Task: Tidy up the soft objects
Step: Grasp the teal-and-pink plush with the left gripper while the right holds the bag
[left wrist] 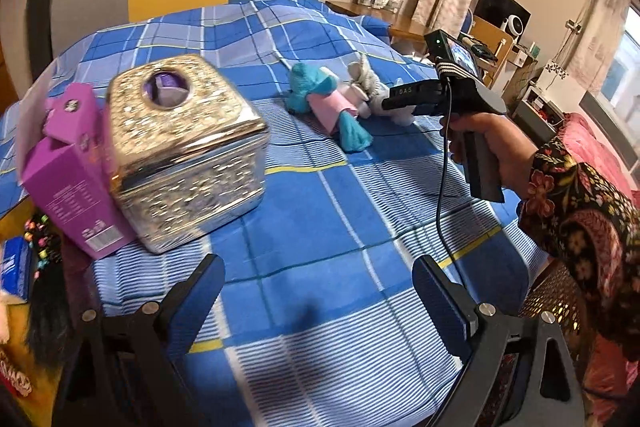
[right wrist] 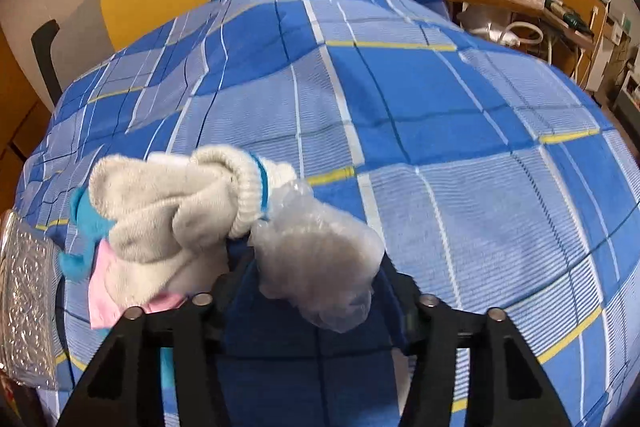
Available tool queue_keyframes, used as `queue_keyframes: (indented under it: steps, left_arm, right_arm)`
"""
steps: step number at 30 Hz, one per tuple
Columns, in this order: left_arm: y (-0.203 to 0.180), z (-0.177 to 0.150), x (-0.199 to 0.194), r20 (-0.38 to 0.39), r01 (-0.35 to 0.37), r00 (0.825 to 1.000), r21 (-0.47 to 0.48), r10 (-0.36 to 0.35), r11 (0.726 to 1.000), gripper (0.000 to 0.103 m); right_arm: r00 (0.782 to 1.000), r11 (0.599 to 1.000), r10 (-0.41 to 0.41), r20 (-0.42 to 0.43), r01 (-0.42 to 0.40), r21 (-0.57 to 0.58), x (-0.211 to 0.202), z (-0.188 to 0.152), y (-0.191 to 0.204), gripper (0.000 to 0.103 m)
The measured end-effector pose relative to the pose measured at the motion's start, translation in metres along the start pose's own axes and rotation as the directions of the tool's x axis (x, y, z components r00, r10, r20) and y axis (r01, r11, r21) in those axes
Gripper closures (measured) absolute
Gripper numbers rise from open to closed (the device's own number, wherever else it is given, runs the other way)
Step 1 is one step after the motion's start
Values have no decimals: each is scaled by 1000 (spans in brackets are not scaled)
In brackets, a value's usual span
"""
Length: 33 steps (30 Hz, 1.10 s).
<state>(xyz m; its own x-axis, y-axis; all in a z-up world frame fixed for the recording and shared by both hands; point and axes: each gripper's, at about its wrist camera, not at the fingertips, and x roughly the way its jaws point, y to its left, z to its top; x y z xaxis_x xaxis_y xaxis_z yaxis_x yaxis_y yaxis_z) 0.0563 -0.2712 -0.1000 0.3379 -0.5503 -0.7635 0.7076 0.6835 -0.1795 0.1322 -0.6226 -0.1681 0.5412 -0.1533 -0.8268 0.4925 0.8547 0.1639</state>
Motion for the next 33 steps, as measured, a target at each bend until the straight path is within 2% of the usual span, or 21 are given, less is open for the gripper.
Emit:
queue_keyframes:
  steps: [2,8,11,14,18,22,24,27,29,31,32,33]
  left_arm:
    - [-4,6,4,5,20,1000,-9,-20,1000,8]
    - [-26,36,19,17,19,1000,11,-20,1000,8]
    - [-37,55,35,10,33,999,-1,-33,999,8]
    - [-46,78,53,1,26,1000,-15,-26,1000,8]
    - [-49,111,81,4,-27,1000,-65,27,998,8]
    - [-50,137,114,48,-153,987,-49,155,987,7]
    - [-48,146,139,18,-214,976,-45,215,976,8]
    - [-41,153,171,-38,-235,972,-51,234,971,8]
    - [-39,156,185,-49,-239,970,-33,237,970,18]
    - [-35,156,202,-83,-228,971,-20,226,973,40]
    - [-32,155,207,-98,-222,971,-27,219,975,45]
    - [-31,152,211,-106,-214,972,-32,210,976,56]
  right_arm:
    - [1000,1000,-5,-16,5,5,-4,0,0,61]
    - [998,998,23,-61,-19,53,-35,-16,-4,66]
    - [997,993,63,-41,-59,106,-56,-28,-9,66]
    - [995,983,93,28,-96,154,-72,-33,-17,66]
    - [991,969,106,78,-121,214,-79,-31,-29,66]
    - [988,957,126,84,-144,253,-79,-29,-37,66]
    - [986,950,143,88,-161,268,-77,-27,-39,66]
    - [984,948,153,88,-172,268,-77,-27,-39,66]
    - [982,944,168,90,-187,274,-76,-26,-40,66]
    - [980,940,179,90,-197,277,-75,-25,-40,66]
    - [980,940,179,89,-197,278,-74,-25,-40,65]
    - [980,940,181,87,-198,278,-73,-25,-40,65]
